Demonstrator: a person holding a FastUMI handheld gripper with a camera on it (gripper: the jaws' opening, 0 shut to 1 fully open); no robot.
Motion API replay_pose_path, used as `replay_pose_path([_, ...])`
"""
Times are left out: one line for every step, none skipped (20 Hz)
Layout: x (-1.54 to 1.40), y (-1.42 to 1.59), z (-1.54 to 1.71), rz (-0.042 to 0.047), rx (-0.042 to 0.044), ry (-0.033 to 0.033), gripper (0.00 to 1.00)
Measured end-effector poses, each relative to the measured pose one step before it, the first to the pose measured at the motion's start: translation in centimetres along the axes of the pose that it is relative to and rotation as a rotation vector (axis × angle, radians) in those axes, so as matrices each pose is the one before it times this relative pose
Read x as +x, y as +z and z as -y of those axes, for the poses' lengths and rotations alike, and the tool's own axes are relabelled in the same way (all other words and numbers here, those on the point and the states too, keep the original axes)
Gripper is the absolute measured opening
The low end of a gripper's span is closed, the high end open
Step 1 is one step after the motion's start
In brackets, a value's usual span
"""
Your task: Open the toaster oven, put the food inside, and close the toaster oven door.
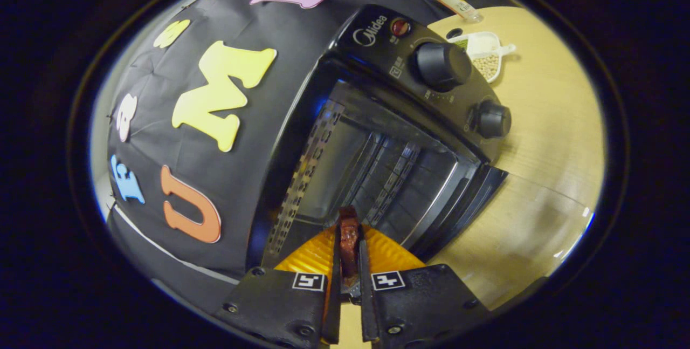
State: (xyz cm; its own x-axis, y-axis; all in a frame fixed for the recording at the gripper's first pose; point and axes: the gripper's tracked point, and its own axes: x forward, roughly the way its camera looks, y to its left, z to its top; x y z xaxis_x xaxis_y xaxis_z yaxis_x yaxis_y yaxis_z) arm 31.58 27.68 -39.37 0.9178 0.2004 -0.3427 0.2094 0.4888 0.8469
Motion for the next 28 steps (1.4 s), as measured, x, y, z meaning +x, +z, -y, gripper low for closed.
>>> replay_pose_path([0.622,-0.152,0.185,0.00496,-0.01936,-0.01246,0.18])
replay_pose_path([0.559,-0.266,0.130,0.00295,-0.01249,-0.01184,0.18])
replay_pose_path([0.480,-0.278,0.198,0.00063,-0.00419,-0.00976,0.19])
replay_pose_path([0.278,-0.170,0.170,0.00133,0.00202,0.00069,0.19])
replay_pose_path([0.199,-0.207,0.038,-0.00324,-0.01237,-0.00612,0.18])
replay_pose_path([0.067,-0.335,0.364,-0.00456,-0.03143,-0.01917,0.19])
replay_pose_path([-0.135,-0.093,0.133,0.00740,-0.03083,-0.01259,0.20])
replay_pose_path([-0.059,-0.141,-0.036,0.00417,-0.03219,-0.01277,0.21])
replay_pose_path([0.049,0.234,-0.159,0.00900,-0.01959,-0.00372,0.27])
replay_pose_path([0.032,0.075,0.075,-0.00002,-0.02068,-0.00641,0.33])
replay_pose_path([0.072,-0.025,0.183,-0.00169,-0.02760,-0.00694,0.42])
replay_pose_path([-0.071,0.100,0.009,-0.00663,-0.03804,-0.00962,0.51])
replay_pose_path([-0.009,0.132,0.059,0.00045,-0.04307,-0.00356,0.61])
replay_pose_path([-0.122,0.138,-0.265,0.00004,-0.05158,0.00190,0.68])
replay_pose_path([0.124,0.019,0.065,-0.00595,-0.05647,-0.01129,0.79])
replay_pose_path([-0.249,0.163,0.177,-0.00040,-0.06624,-0.01197,0.90])
replay_pose_path([-0.313,0.251,0.362,0.00485,-0.05866,-0.01646,1.00])
replay_pose_path([-0.512,0.278,0.084,0.00939,-0.04601,-0.00782,1.00])
replay_pose_path([-0.281,0.180,0.223,0.00620,-0.04714,-0.00497,1.00])
replay_pose_path([-0.392,0.183,0.136,0.00052,-0.04648,-0.00777,1.00])
replay_pose_path([-0.514,0.105,0.094,-0.00597,-0.04945,0.00024,1.00])
replay_pose_path([-0.685,-0.139,0.067,-0.01152,-0.04149,0.00529,1.00])
replay_pose_path([-0.772,0.022,0.107,-0.01292,-0.02188,0.00813,1.00])
replay_pose_path([-0.665,-0.005,-0.053,-0.00808,-0.01218,0.01308,1.00])
replay_pose_path([-0.721,-0.171,0.150,-0.01089,-0.01684,0.00526,1.00])
replay_pose_path([-0.974,-0.083,0.236,-0.01594,-0.01890,-0.00002,1.00])
replay_pose_path([-1.090,0.039,0.308,-0.00529,-0.02431,0.00397,1.00])
replay_pose_path([-1.146,0.148,0.501,-0.00254,-0.01803,0.00025,1.00])
